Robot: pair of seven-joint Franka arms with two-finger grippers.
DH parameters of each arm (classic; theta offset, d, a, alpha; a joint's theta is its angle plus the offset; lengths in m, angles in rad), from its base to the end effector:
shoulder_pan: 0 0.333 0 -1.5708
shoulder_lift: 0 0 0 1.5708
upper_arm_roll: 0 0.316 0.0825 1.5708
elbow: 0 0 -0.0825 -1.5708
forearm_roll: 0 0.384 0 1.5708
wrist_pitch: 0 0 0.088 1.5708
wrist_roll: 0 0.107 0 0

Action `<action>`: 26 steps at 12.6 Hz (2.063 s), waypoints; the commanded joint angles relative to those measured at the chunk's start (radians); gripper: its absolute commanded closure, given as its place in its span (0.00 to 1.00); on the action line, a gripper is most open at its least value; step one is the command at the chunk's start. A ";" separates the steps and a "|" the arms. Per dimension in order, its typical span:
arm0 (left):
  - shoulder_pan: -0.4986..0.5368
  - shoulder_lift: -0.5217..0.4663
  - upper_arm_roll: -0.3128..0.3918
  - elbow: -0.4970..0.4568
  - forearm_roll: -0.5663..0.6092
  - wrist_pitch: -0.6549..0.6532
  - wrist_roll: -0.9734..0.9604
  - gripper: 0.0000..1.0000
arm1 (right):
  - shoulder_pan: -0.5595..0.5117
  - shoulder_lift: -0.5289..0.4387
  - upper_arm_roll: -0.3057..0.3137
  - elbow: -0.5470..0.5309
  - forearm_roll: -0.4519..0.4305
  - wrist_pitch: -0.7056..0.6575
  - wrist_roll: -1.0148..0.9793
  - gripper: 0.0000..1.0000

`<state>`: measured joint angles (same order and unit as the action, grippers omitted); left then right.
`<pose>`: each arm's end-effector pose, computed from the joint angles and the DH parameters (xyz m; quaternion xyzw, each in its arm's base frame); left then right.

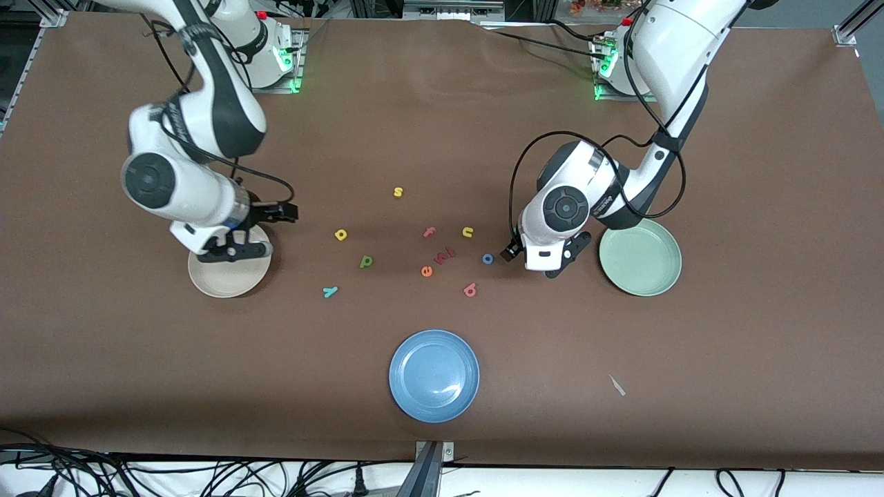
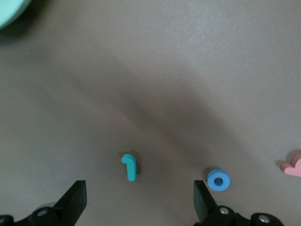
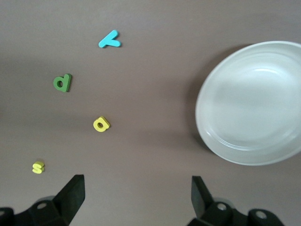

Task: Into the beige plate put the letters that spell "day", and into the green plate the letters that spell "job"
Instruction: 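Grasp teal 1 with the left gripper while the right gripper grasps yellow a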

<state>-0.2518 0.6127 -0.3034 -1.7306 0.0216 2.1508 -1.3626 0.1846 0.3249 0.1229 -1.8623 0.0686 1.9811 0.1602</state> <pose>0.5615 -0.3283 0.2289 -0.9087 -0.4014 0.1124 0.0216 0.5759 0.1835 0.3304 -0.9920 -0.0552 0.1106 0.0247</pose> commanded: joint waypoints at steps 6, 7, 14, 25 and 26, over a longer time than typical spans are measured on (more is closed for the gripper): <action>-0.020 0.033 0.001 -0.055 0.037 0.049 -0.153 0.03 | 0.093 0.097 0.001 -0.081 -0.044 0.227 0.019 0.00; -0.020 0.033 0.000 -0.066 0.040 0.049 -0.153 0.11 | 0.098 0.109 0.001 -0.099 -0.046 0.269 0.019 0.00; -0.020 0.036 -0.003 -0.130 0.035 0.158 -0.155 0.50 | 0.153 0.192 0.000 -0.103 -0.053 0.352 0.018 0.00; -0.007 0.004 -0.009 -0.098 0.038 0.127 -0.156 1.00 | 0.167 0.235 -0.002 -0.133 -0.069 0.423 0.024 0.27; -0.006 -0.007 -0.010 -0.081 0.041 0.097 -0.155 1.00 | 0.167 0.234 -0.002 -0.138 -0.067 0.423 0.024 0.29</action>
<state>-0.2664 0.6446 -0.3062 -1.8259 0.0347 2.2995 -1.5030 0.3449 0.5656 0.1218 -1.9765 0.0163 2.3830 0.1637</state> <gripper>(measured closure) 0.921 0.233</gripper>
